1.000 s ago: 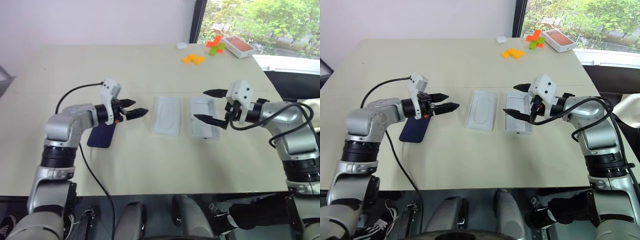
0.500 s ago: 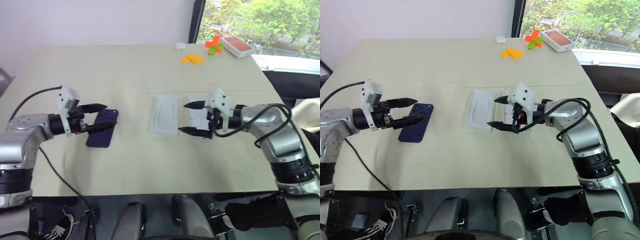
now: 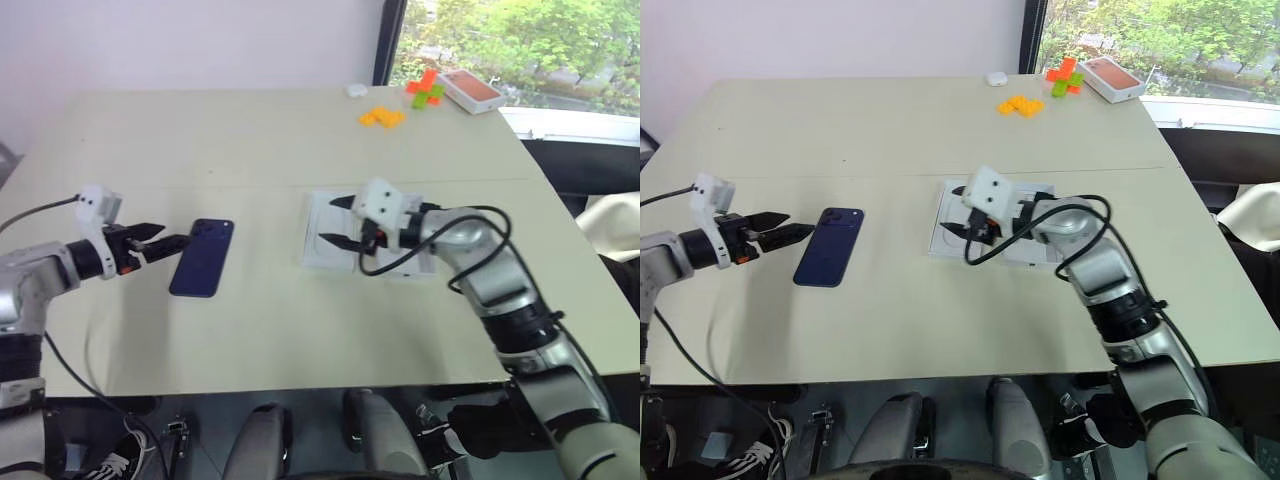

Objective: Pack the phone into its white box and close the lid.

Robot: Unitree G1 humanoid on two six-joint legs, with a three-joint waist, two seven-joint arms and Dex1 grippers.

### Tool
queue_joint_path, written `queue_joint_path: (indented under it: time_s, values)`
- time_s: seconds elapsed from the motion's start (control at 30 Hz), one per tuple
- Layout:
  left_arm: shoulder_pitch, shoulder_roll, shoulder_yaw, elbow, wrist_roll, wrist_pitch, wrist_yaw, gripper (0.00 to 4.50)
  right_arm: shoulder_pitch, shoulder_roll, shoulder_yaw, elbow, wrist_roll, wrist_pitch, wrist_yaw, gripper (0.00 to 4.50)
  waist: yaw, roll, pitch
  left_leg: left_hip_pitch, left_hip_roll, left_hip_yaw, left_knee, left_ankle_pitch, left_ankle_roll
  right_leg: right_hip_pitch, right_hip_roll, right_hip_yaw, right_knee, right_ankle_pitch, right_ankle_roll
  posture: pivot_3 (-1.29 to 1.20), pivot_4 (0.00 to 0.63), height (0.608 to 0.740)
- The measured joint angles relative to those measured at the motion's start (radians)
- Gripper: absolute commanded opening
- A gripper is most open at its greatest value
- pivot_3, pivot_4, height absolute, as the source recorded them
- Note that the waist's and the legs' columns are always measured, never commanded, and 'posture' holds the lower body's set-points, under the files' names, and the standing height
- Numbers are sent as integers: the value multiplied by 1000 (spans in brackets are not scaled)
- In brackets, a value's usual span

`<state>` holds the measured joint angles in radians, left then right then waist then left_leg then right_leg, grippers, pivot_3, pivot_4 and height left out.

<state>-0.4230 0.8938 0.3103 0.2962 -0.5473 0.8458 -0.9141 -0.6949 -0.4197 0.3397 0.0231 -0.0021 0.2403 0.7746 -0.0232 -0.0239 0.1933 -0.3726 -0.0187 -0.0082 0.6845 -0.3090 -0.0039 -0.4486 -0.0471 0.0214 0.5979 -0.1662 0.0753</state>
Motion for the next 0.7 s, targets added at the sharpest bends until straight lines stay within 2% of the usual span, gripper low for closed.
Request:
queue_joint_path:
  time_s: [0.07, 0.1, 0.23, 0.53, 0.7]
  values:
    - [-27, 12, 8, 44, -6, 28, 0, 4500, -9, 36, 36, 33, -57, -51, -38, 242, 3, 0, 0, -1, 0, 0, 0, 0, 0, -1, 0, 0, 1, 0, 0, 0, 150, 740]
    - [-40, 14, 12, 62, -7, 43, -1, 4500, -16, 48, 56, 49, -85, -79, -52, 45, 4, 0, 0, -1, -1, 0, 0, 0, 0, -1, -1, 0, 1, 0, 0, 0, 150, 740]
    - [-102, 29, -15, 160, 1, 89, -13, 4500, -64, 132, 141, 157, -214, -192, -123, 45, 2, -1, 0, -1, -2, 1, 0, 0, 0, -1, -2, 0, 1, 0, 0, 0, 150, 740]
    - [-223, -12, -107, 320, 15, 220, -63, 4500, -70, 224, 192, 259, -302, -230, -158, 45, -2, -1, -1, -1, -3, 0, 0, 0, -1, -1, -1, 0, 1, 0, 0, 0, 150, 740]
    - [-246, -27, -164, 333, 17, 265, -131, 4500, -77, 226, 182, 283, -310, -233, -169, 45, -13, -1, -1, -1, -2, -1, 0, 1, -2, -1, -1, 0, 2, 0, 0, 0, 150, 740]
